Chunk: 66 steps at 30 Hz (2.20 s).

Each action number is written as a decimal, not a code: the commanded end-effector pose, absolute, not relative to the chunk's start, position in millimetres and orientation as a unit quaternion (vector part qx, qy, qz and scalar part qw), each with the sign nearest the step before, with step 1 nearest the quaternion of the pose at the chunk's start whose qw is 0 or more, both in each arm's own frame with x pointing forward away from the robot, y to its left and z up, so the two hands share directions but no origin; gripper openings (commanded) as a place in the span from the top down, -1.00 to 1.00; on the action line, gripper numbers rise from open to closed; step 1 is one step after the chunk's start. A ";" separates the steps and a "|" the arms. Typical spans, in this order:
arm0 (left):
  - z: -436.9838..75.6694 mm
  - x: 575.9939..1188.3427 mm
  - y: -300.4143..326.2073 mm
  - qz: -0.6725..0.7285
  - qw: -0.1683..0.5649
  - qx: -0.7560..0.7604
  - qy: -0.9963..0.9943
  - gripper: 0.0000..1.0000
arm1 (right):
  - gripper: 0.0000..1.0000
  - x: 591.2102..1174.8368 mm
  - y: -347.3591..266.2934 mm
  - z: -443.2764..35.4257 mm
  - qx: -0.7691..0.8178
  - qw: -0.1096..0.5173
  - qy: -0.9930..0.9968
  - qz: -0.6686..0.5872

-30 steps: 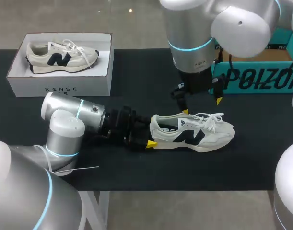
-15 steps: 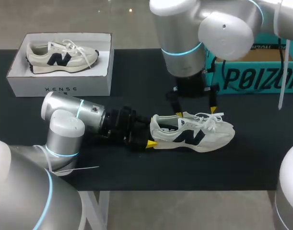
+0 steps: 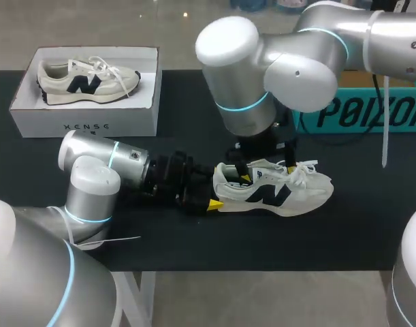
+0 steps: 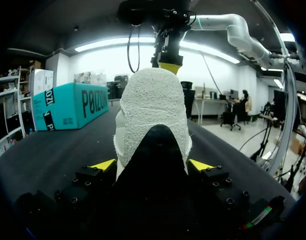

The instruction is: Take the shoe out of the shoebox, open the shoe tongue, remove and reinsert the insole, then place the shoe into the shoebox

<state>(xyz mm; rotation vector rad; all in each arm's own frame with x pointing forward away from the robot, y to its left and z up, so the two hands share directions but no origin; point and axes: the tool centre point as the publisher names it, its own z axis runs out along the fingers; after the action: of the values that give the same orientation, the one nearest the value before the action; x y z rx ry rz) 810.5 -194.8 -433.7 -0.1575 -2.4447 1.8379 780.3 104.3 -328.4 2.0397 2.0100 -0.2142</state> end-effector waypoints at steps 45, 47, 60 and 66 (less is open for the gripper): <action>-435.4 811.7 -195.1 0.600 0.040 -0.052 -0.797 1.00 | -1.00 800.2 80.4 -372.2 0.699 0.235 0.658 -0.149; -435.4 811.7 -195.1 0.600 0.040 -0.052 -0.797 1.00 | -1.00 800.5 76.4 -370.4 0.702 0.235 0.656 -0.148; -435.4 811.7 -195.1 0.600 0.040 -0.052 -0.797 1.00 | 0.24 800.5 68.8 -356.7 0.706 0.231 0.657 -0.126; -435.4 811.7 -195.1 0.600 0.040 -0.052 -0.797 1.00 | 0.81 799.2 67.7 -353.1 0.709 0.226 0.658 -0.119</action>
<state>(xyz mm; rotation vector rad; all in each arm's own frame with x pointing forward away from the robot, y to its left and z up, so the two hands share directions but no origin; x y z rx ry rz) 810.5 -194.9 -433.7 -0.1576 -2.4446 1.8380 800.9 73.7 -356.3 1.9482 1.8045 -0.3455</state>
